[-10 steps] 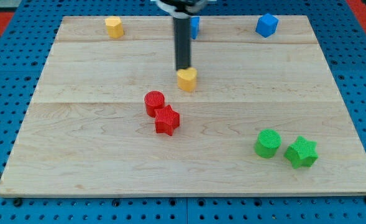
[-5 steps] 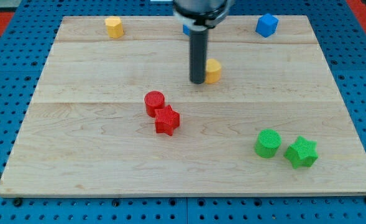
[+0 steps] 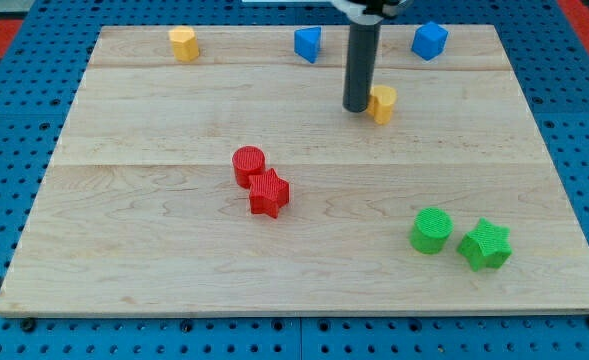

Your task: Push the yellow heart to the right center

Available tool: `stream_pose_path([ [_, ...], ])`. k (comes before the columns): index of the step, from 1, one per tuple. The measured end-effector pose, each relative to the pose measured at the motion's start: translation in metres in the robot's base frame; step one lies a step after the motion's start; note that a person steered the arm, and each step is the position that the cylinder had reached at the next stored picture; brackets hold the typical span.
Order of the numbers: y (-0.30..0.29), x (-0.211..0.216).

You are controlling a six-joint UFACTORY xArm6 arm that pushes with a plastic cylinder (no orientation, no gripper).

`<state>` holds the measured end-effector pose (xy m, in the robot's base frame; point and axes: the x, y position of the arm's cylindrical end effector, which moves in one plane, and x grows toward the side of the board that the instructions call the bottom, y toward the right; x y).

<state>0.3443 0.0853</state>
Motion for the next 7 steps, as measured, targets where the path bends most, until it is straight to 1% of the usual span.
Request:
stream_pose_path([
  [2,0.045,0.006],
  [3,0.046,-0.032],
  [4,0.109,0.006],
  [5,0.111,0.019],
  [7,0.111,0.016],
])
